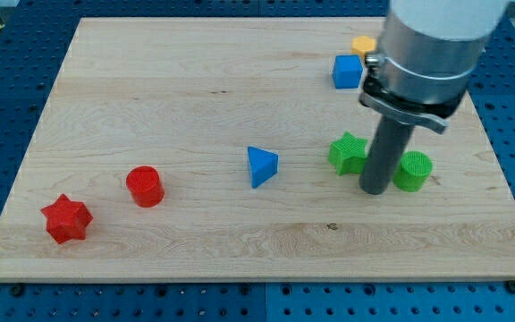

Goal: Push the green star to the center of the board

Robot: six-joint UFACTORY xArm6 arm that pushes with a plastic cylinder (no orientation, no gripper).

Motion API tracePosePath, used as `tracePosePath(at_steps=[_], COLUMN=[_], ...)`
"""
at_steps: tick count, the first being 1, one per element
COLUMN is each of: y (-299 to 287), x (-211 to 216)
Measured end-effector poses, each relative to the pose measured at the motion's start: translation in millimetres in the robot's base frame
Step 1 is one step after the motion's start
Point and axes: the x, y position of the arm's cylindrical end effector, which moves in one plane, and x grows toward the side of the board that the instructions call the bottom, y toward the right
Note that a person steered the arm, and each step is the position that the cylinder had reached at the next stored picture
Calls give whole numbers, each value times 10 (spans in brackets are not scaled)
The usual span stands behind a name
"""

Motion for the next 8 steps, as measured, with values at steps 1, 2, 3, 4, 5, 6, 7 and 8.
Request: tracePosePath(at_steps=[1, 2, 3, 4, 5, 6, 7, 8], y=[92, -115, -371, -511, -371, -101, -289, -625], x=[-33, -140, -281, -398, -411, -458, -627, -647])
